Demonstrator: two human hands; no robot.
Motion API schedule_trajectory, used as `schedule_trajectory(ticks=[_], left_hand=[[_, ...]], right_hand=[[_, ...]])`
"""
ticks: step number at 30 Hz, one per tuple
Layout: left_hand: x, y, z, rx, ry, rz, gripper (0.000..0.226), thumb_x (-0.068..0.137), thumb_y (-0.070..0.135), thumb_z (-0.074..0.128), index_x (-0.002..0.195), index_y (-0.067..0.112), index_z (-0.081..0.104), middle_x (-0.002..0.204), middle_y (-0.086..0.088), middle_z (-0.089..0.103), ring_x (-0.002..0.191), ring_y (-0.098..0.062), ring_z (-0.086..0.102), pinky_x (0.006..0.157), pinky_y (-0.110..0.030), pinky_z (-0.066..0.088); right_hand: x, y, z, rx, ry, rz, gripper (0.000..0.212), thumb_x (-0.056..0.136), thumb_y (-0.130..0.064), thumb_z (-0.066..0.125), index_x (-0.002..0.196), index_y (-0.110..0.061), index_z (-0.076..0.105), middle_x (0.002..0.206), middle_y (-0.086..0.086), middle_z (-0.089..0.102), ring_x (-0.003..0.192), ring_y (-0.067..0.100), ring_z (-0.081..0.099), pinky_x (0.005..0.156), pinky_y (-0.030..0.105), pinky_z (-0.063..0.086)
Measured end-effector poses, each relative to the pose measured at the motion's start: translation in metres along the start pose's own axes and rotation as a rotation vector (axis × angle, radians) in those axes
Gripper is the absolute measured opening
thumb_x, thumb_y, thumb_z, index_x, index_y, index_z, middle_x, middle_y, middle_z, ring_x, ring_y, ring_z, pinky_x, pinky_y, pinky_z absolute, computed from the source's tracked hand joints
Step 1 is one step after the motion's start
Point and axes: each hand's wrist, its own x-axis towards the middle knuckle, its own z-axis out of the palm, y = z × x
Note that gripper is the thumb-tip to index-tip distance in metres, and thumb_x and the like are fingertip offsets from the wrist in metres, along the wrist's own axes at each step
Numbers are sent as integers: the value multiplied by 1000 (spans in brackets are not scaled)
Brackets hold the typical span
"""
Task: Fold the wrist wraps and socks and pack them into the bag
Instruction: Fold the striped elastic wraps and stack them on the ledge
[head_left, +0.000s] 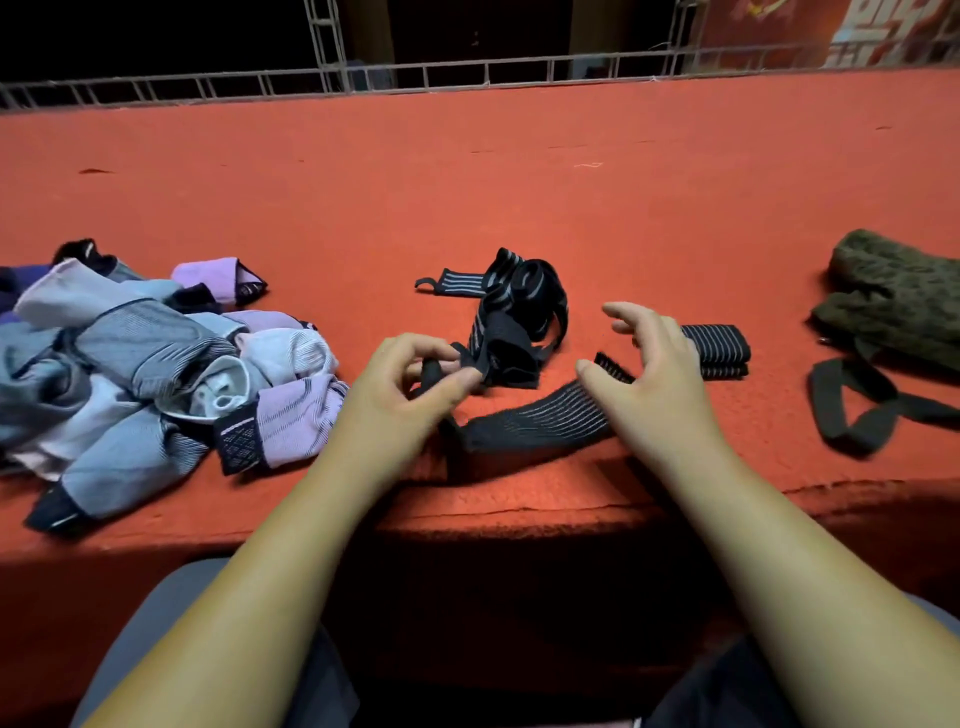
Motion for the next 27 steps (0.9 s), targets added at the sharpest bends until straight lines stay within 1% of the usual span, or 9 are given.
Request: schedule_trajectory(ticks=[4, 8, 10, 13, 17, 19, 21, 24, 27], left_hand=[[-7, 29, 8, -585, 6, -73, 16, 100, 32, 67, 100, 17, 69, 124, -12, 76, 124, -30, 70, 110, -62, 50], [-11, 45, 10, -889, -67, -118, 8, 101, 13, 60, 104, 8, 54, 136, -22, 68, 132, -31, 65, 103, -46, 57], [-9, 42, 8, -908, -20, -152, 10, 98, 9, 62, 105, 8, 55, 135, -22, 69, 129, -31, 67, 97, -41, 60], [-3, 32, 2, -826, 77, -169, 15, 92, 15, 74, 103, 14, 65, 129, -18, 73, 116, -31, 71, 97, -46, 60], [1, 22, 0, -741, 102, -201, 15, 84, 24, 84, 94, 21, 73, 117, -16, 73, 93, -24, 68, 85, -40, 56], [1, 13, 0, -574, 81, -208, 13, 88, 30, 83, 95, 22, 75, 108, -14, 74, 87, -20, 67, 83, -40, 52], [1, 4, -1, -289, 15, -136, 17, 92, 39, 81, 102, 27, 79, 114, -8, 76, 92, -14, 72, 88, -36, 54], [2, 0, -10, -58, -120, 23, 21, 91, 39, 80, 112, 34, 80, 141, 4, 61, 120, -1, 66, 103, -21, 49], [1, 2, -15, 7, -259, 57, 22, 87, 31, 86, 109, 32, 83, 137, 15, 65, 131, -2, 59, 109, -29, 47]], right_hand=[[-7, -9, 2, -25, -120, -300, 50, 93, -52, 63, 133, -23, 68, 130, -11, 64, 130, 11, 53, 116, 28, 35], [-23, -33, 5, 211, -455, -150, 34, 107, -44, 59, 128, -21, 72, 121, -15, 73, 117, -2, 64, 107, 29, 47], [-29, -44, 0, 419, -580, -25, 52, 109, -53, 50, 107, -7, 76, 103, -6, 76, 97, 7, 69, 95, 38, 52], [-34, -60, -9, 617, -651, 105, 67, 103, -62, 50, 101, 0, 76, 87, 5, 75, 81, 12, 66, 75, 28, 49], [-42, -67, 2, 842, -766, 243, 25, 101, -16, 68, 116, 3, 71, 101, 15, 76, 92, 22, 70, 80, 31, 57], [-45, -61, 13, 855, -733, 280, 22, 101, -5, 67, 122, -1, 72, 113, 24, 76, 99, 26, 70, 87, 33, 57], [-44, -56, 20, 826, -660, 301, 20, 101, -8, 68, 119, -3, 74, 117, 25, 76, 99, 29, 68, 89, 39, 53], [-38, -49, 22, 838, -607, 370, 19, 104, -13, 64, 117, -9, 78, 116, 22, 77, 96, 30, 70, 87, 41, 51], [-34, -44, 21, 824, -618, 400, 24, 106, -14, 57, 117, -14, 79, 106, 12, 79, 88, 23, 68, 71, 32, 49]])
